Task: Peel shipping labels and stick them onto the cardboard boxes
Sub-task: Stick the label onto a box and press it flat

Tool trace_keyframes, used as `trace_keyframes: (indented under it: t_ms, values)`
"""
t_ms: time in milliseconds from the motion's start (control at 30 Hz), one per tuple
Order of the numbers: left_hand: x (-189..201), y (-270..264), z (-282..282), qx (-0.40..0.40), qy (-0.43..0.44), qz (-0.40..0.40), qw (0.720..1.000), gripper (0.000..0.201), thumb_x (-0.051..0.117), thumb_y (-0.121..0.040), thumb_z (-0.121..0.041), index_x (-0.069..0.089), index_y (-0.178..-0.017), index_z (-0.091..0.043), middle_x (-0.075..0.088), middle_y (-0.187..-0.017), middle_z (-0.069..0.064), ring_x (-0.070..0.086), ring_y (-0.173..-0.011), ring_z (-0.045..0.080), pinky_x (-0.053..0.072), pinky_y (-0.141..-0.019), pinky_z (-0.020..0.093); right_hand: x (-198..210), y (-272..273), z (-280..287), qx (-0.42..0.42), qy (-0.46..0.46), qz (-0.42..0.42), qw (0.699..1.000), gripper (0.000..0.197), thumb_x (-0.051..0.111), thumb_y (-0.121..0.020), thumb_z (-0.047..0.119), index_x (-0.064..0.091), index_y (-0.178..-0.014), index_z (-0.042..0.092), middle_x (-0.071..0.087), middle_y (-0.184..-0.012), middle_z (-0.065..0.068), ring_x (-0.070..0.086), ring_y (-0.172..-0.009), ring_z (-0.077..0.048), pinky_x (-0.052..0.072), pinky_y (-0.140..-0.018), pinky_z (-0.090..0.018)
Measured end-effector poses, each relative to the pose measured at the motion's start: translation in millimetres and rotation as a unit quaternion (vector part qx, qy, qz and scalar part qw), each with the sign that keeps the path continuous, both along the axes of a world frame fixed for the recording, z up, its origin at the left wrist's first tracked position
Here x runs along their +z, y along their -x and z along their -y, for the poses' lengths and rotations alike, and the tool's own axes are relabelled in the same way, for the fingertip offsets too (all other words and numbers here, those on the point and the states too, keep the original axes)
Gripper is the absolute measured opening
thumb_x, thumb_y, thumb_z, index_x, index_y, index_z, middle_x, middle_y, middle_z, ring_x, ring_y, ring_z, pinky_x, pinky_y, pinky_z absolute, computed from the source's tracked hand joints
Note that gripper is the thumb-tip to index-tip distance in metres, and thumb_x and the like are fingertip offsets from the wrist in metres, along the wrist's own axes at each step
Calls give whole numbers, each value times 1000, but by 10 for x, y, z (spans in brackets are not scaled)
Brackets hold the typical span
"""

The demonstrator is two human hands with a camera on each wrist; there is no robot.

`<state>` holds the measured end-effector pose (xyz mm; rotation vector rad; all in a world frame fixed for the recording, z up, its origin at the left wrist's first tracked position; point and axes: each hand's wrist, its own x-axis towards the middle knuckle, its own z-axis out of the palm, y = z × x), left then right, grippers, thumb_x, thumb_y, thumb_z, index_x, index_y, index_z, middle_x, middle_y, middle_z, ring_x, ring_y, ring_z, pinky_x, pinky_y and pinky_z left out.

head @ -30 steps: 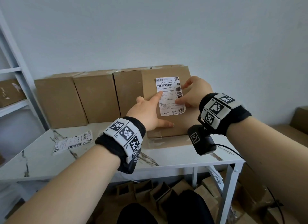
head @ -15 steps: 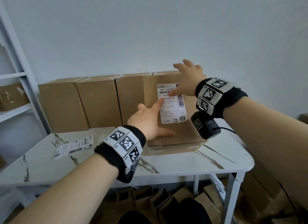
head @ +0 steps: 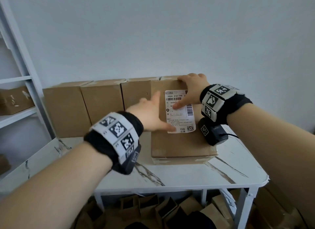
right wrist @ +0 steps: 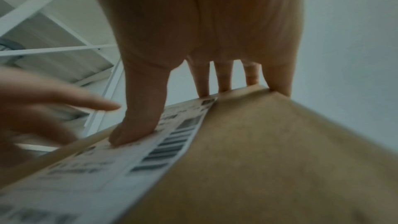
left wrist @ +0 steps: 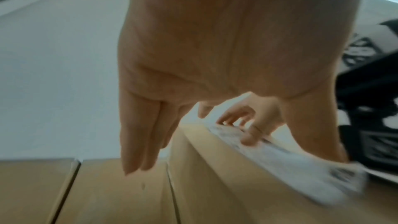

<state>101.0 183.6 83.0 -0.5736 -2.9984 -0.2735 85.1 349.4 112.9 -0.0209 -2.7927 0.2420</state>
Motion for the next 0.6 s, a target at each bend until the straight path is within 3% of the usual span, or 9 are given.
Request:
trace_keyframes:
  t_ms: [100, 233, 267, 333, 400, 467, 600]
  values:
    - [337, 184, -6, 8, 29, -90, 995, 109, 66, -69, -64, 6, -150, -23, 19, -152, 13, 42, -128, 30, 44, -98, 42, 7, -9, 0, 2, 1, -5, 1000, 100, 80, -58, 54, 34, -141, 21, 46, -132, -4, 33, -125, -28, 32, -101, -36]
    - [521, 453, -155, -49, 52, -104, 992, 86, 59, -80, -59, 26, -146, -15, 26, -152, 9, 32, -137, 27, 32, -110, 42, 7, -14, 3, 5, 7, -5, 1000, 102, 81, -58, 53, 33, -142, 20, 44, -134, -5, 33, -127, -27, 31, -104, -36]
    - [521, 496, -203, -59, 43, -95, 993, 79, 59, -81, -58, 33, -143, -15, 35, -147, 8, 38, -132, 27, 37, -106, 40, 6, -12, 1, 6, 11, -7, 1000, 103, 81, -58, 53, 33, -142, 21, 44, -134, -5, 33, -127, -27, 31, -104, -36]
    - [498, 554, -277, -68, 14, -79, 994, 66, 63, -80, -55, 48, -130, -16, 52, -130, 5, 54, -112, 23, 46, -85, 33, 4, -7, -3, 7, 18, -9, 1000, 104, 82, -56, 52, 34, -142, 21, 44, -134, -5, 33, -128, -26, 33, -105, -37]
    - [477, 612, -304, -71, -13, -86, 994, 55, 70, -76, -50, 56, -118, -18, 60, -116, 3, 59, -94, 20, 44, -71, 28, 4, 0, -9, 9, 24, -9, 1000, 104, 83, -55, 52, 34, -142, 21, 44, -134, -5, 33, -128, -26, 33, -105, -38]
    - [460, 666, -297, -68, -32, -98, 992, 56, 75, -70, -49, 59, -115, -20, 59, -114, 3, 59, -94, 20, 46, -72, 28, 2, -1, -19, 13, 31, -8, 999, 103, 83, -56, 51, 34, -142, 22, 44, -133, -4, 33, -129, -26, 34, -104, -38]
    - [452, 728, -296, -59, -45, -102, 992, 71, 78, -65, -50, 54, -125, -22, 53, -122, 3, 55, -107, 22, 43, -82, 29, 7, 26, -51, 16, 41, -13, 999, 96, 82, -59, 48, 37, -140, 24, 45, -132, -3, 33, -128, -25, 35, -101, -37]
